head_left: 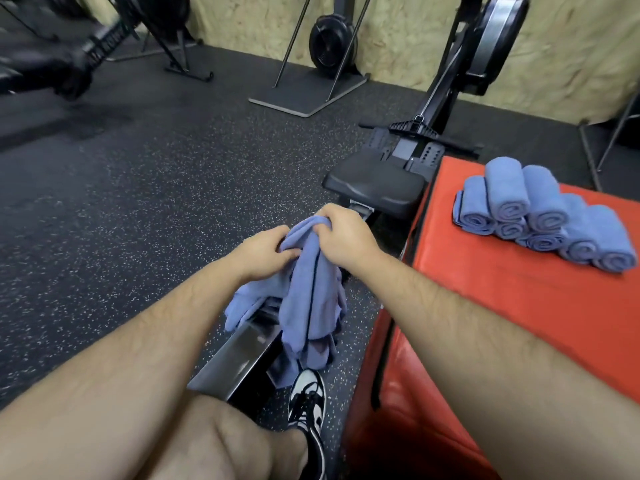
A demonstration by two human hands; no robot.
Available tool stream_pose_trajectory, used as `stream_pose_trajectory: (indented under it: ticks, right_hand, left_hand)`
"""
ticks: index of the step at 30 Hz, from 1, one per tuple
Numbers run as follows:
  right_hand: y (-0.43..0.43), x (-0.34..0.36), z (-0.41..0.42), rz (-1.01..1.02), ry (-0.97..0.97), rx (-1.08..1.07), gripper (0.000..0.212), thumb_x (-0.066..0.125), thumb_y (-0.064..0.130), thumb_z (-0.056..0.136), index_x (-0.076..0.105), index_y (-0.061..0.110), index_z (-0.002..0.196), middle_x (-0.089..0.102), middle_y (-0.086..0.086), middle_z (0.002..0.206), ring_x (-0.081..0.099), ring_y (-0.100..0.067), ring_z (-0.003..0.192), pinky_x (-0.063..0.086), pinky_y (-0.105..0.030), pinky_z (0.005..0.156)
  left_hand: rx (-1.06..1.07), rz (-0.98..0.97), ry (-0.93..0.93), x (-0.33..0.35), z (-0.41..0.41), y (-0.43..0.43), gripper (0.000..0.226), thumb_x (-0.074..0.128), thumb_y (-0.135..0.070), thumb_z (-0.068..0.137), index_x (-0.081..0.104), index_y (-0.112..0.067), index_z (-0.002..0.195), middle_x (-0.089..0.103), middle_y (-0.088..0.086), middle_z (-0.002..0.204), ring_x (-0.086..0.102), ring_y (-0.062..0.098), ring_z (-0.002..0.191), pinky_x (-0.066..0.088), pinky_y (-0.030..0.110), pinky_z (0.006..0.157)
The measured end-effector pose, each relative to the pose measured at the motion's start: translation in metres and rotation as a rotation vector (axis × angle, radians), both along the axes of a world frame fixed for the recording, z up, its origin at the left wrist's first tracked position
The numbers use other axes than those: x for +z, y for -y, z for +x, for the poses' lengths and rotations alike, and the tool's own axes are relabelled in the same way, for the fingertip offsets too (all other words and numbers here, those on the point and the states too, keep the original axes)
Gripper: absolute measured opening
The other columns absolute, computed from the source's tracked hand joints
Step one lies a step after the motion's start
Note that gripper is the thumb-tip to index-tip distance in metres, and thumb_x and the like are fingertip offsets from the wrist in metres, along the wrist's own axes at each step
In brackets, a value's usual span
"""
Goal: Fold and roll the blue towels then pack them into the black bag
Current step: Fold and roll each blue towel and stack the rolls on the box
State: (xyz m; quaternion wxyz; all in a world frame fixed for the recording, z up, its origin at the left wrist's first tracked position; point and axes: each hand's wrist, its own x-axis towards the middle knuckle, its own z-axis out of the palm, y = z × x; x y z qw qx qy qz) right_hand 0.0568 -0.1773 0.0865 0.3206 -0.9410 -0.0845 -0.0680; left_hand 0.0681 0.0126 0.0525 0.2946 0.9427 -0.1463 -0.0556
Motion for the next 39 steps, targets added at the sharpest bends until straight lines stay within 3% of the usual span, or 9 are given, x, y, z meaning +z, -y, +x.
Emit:
stream_pose_trajectory:
  ticks: [4, 7, 9, 14, 20, 24, 30, 35, 39]
  right_hand:
    - [0.017, 0.017, -0.001, 0.015, -0.019, 0.035, 0.009, 0.055, 0.027, 0.089, 0.058, 0.024, 0.097, 0.066, 0.005, 0.095, 0.061, -0.019, 0.090, 0.050, -0.036, 0.076]
    - [0.022, 0.030, -0.005, 0.081, -0.009, 0.107, 0.028, 0.065, 0.031, 0.086, 0.059, 0.023, 0.113, 0.069, 0.006, 0.106, 0.062, -0.015, 0.097, 0.048, -0.033, 0.082]
    - [0.025, 0.041, -0.005, 0.028, 0.073, 0.096, 0.016, 0.062, 0.026, 0.089, 0.063, 0.017, 0.103, 0.069, 0.001, 0.098, 0.062, -0.022, 0.093, 0.049, -0.037, 0.081]
    - [0.056, 0.087, -0.018, 0.164, 0.130, -0.067, 0.012, 0.051, 0.018, 0.093, 0.063, 0.015, 0.091, 0.067, 0.000, 0.090, 0.059, -0.019, 0.085, 0.044, -0.033, 0.071]
    - [0.120, 0.133, -0.050, 0.341, 0.169, -0.193, 0.008, 0.056, 0.023, 0.093, 0.060, 0.016, 0.091, 0.060, 0.009, 0.085, 0.055, -0.012, 0.080, 0.040, -0.024, 0.063]
    - [0.164, 0.145, -0.077, 0.450, 0.155, -0.264, 0.009, 0.065, 0.023, 0.086, 0.060, 0.020, 0.093, 0.056, 0.014, 0.074, 0.053, -0.004, 0.068, 0.040, -0.021, 0.061]
    - [0.232, 0.156, -0.130, 0.507, 0.079, -0.302, 0.024, 0.072, 0.032, 0.089, 0.058, 0.015, 0.080, 0.052, 0.006, 0.057, 0.047, -0.001, 0.041, 0.037, -0.017, 0.043]
    - [0.283, 0.131, -0.164, 0.610, 0.111, -0.369, 0.033, 0.069, 0.032, 0.089, 0.064, 0.000, 0.093, 0.061, -0.005, 0.077, 0.056, -0.012, 0.067, 0.051, -0.035, 0.063]
    - [0.307, 0.106, -0.181, 0.689, 0.099, -0.412, 0.033, 0.071, 0.041, 0.079, 0.070, 0.009, 0.086, 0.071, -0.008, 0.084, 0.067, -0.019, 0.079, 0.059, -0.049, 0.083]
  left_hand:
    - [0.074, -0.080, 0.120, 0.022, 0.004, 0.004, 0.020, 0.055, -0.032, 0.097, 0.051, -0.018, 0.083, 0.060, -0.001, 0.081, 0.058, 0.026, 0.081, 0.047, 0.043, 0.073]
    - [-0.006, -0.171, 0.215, 0.054, -0.001, 0.028, 0.014, 0.047, -0.027, 0.088, 0.055, -0.016, 0.087, 0.063, 0.000, 0.084, 0.058, 0.025, 0.083, 0.047, 0.045, 0.077]
    - [-0.004, -0.243, 0.304, 0.070, -0.005, 0.043, 0.017, 0.046, -0.027, 0.081, 0.058, -0.022, 0.091, 0.064, -0.007, 0.090, 0.059, 0.019, 0.088, 0.047, 0.039, 0.081]
    - [0.400, -0.281, 0.632, 0.093, -0.012, 0.079, 0.025, 0.068, -0.032, 0.079, 0.048, -0.021, 0.091, 0.050, -0.006, 0.095, 0.042, 0.018, 0.089, 0.031, 0.036, 0.080]
    - [0.318, -0.477, 0.396, 0.117, -0.021, 0.144, 0.003, 0.057, -0.025, 0.082, 0.056, -0.027, 0.079, 0.064, -0.005, 0.086, 0.062, 0.021, 0.083, 0.052, 0.042, 0.077]
    - [0.201, -0.710, 0.401, 0.141, -0.037, 0.197, 0.021, 0.054, -0.010, 0.089, 0.064, -0.026, 0.079, 0.069, -0.007, 0.083, 0.064, 0.014, 0.080, 0.053, 0.037, 0.073]
    - [-0.105, -0.715, 0.488, 0.158, -0.066, 0.276, 0.021, 0.053, -0.011, 0.093, 0.069, -0.021, 0.100, 0.067, -0.015, 0.098, 0.061, 0.012, 0.099, 0.049, 0.035, 0.090]
    - [-0.002, -0.660, 0.543, 0.148, -0.077, 0.319, 0.005, 0.067, -0.026, 0.089, 0.070, -0.025, 0.086, 0.061, -0.011, 0.086, 0.057, 0.010, 0.088, 0.048, 0.036, 0.083]
    - [0.031, -0.633, 0.339, 0.135, -0.088, 0.346, 0.017, 0.070, -0.032, 0.088, 0.061, -0.020, 0.081, 0.060, -0.002, 0.075, 0.054, 0.010, 0.070, 0.045, 0.030, 0.068]
